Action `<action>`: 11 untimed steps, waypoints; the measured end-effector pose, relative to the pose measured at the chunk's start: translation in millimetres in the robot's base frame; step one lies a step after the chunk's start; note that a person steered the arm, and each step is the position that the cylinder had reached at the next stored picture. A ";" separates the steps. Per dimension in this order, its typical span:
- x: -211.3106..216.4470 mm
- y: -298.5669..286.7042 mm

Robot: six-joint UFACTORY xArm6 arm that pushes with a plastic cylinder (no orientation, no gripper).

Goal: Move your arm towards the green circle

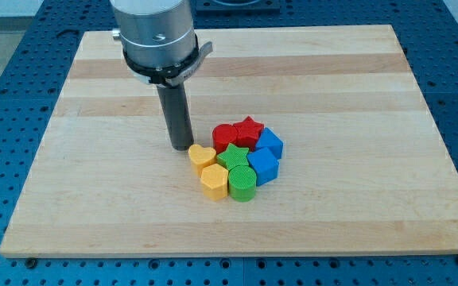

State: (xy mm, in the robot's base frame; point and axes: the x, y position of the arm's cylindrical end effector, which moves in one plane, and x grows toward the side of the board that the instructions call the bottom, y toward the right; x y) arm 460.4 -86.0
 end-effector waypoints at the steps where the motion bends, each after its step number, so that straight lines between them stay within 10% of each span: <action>1: -6.0 0.0; 4: -109.2 1.7; 6: -115.8 150.8; 8: -24.3 273.1; 11: 116.0 206.8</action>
